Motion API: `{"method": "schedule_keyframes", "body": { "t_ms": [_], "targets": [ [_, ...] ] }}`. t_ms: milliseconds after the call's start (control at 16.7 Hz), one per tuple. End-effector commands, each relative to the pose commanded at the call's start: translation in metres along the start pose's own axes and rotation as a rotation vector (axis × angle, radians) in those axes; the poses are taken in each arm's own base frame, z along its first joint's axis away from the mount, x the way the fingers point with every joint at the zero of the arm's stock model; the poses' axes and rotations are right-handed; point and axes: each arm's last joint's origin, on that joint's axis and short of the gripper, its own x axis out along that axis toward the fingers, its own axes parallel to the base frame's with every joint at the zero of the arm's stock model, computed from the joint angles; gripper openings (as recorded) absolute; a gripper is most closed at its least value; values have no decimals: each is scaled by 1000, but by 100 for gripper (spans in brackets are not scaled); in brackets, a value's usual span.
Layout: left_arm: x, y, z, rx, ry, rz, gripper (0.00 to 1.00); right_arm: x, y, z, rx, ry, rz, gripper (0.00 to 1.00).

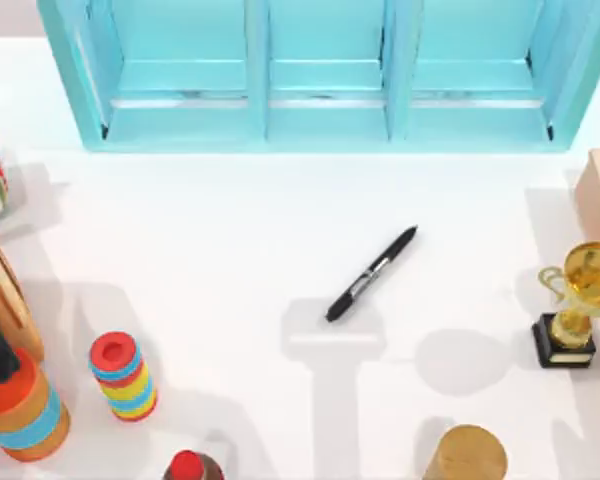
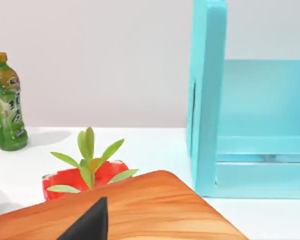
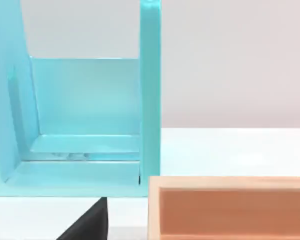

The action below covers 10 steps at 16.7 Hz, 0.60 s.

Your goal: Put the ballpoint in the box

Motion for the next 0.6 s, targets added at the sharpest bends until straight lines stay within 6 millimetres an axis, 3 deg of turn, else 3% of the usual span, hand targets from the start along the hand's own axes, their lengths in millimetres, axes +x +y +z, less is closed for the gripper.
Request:
{"method": "schedule_keyframes", "body": {
  "t_ms": [300, 600],
  "targets": [
    [0, 0, 0, 0, 0, 0, 100, 1, 2, 6, 31, 54, 17, 100],
    [0, 0, 0, 0, 0, 0, 100, 12, 11, 44, 172, 263, 75, 100]
  ]
}}
